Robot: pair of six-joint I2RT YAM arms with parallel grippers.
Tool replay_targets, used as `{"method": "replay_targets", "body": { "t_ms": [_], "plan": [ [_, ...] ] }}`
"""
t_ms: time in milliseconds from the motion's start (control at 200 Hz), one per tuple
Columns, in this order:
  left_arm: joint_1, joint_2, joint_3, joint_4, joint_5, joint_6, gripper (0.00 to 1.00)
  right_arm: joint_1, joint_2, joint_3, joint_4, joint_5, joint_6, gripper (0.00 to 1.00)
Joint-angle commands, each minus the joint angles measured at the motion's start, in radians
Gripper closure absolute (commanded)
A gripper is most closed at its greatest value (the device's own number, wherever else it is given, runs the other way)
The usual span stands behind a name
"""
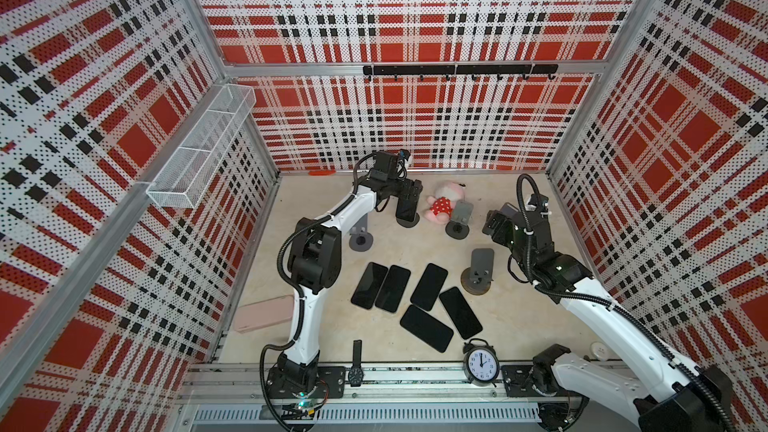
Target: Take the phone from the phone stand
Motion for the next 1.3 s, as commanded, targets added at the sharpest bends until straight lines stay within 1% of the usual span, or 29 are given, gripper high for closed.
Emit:
{"method": "replay_targets", "body": {
  "t_ms": [0, 140, 281, 491, 671, 777, 912, 1107, 1293],
  "plan": [
    [-0.002, 0.023, 0.030, -0.035, -0.010, 0.031, 0.00, -0.009, 0.008, 0.033, -0.002, -0.014, 0.003, 0.00],
    [-0.002, 0.028, 0.030, -0.045, -0.002, 0.032, 0.00, -0.011, 0.015, 0.033, -0.001, -0.015, 0.008, 0.00],
    [-0.004, 0.034, 0.035, -0.047, 0.009, 0.010, 0.02, -0.011, 0.017, 0.031, 0.003, -0.015, 0.009, 0.00],
    [-0.027, 0.043, 0.041, -0.050, -0.108, -0.024, 0.02, -0.011, 0.026, 0.031, 0.009, -0.022, 0.016, 0.00],
    [-0.028, 0.053, 0.053, -0.058, -0.120, -0.040, 0.00, -0.012, 0.028, 0.029, 0.003, -0.028, 0.018, 0.00],
    [-0.028, 0.050, 0.052, -0.061, -0.119, -0.044, 0.03, -0.013, 0.024, 0.027, 0.003, -0.027, 0.018, 0.00],
    [-0.027, 0.048, 0.061, -0.062, -0.109, -0.051, 0.09, -0.014, 0.019, 0.018, 0.007, -0.029, 0.018, 0.00],
    [-0.025, 0.032, 0.061, -0.063, -0.097, -0.056, 0.12, -0.015, 0.016, 0.015, 0.001, -0.034, 0.022, 0.00],
    [-0.030, 0.004, 0.054, -0.073, -0.081, -0.054, 0.17, -0.015, 0.020, 0.012, 0.000, -0.045, 0.024, 0.00]
  ]
}}
